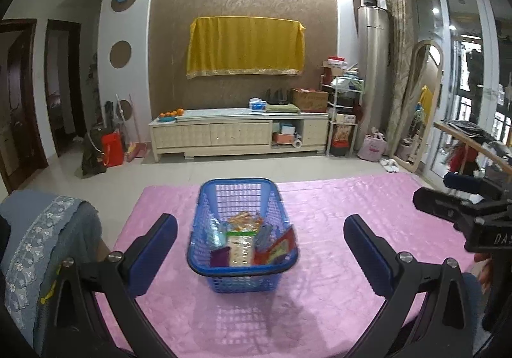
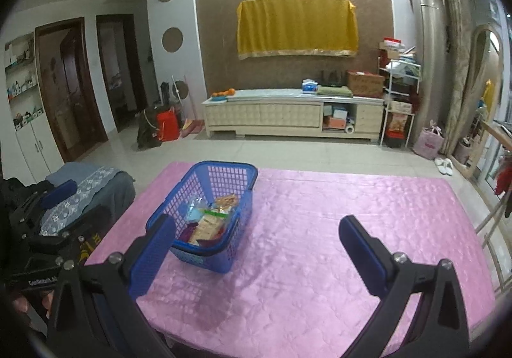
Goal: Organize snacks
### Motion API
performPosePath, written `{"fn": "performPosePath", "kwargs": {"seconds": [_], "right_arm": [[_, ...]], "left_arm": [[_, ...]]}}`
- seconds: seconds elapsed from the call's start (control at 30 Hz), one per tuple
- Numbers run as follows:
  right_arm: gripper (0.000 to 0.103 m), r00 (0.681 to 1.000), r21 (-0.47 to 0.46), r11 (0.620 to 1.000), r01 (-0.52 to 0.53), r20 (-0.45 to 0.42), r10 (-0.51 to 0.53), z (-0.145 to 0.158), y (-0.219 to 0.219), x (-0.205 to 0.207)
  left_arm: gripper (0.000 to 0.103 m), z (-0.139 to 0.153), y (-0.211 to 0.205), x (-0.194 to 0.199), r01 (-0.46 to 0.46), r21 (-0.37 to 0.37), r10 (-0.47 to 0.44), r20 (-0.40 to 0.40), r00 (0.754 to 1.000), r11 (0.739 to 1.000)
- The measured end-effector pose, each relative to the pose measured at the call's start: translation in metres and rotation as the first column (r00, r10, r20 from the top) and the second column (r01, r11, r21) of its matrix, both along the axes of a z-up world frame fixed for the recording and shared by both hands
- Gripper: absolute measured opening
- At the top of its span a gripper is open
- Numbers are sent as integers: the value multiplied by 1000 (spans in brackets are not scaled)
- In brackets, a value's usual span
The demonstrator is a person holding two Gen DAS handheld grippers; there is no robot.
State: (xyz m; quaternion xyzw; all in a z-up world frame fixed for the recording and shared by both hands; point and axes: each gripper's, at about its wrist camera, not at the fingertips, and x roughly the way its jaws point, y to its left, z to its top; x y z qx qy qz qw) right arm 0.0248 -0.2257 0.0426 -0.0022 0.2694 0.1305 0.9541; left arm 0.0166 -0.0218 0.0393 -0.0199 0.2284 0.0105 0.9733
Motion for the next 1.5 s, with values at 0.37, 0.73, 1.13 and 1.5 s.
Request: {"fn": "performPosePath", "kwargs": {"seconds": [0.37, 0.73, 1.13, 1.5], "right_arm": [[103, 1000, 14, 1000, 8, 22, -9, 7, -5, -26], [103, 1000, 29, 1000, -6, 5, 6, 4, -6, -36], [103, 1000, 32, 999, -17, 1, 17, 5, -5, -42], [103, 1000, 21, 1000, -17, -7, 17, 3, -1, -42]], "left_arm": [[103, 10, -21, -20, 28, 28, -29, 33, 999, 999], [103, 11, -26, -28, 41, 38, -43, 42, 998, 998], [103, 11, -27, -33, 51, 34, -52, 40, 998, 998], [103, 12, -26, -34, 60, 37, -61, 34, 998, 997]]}}
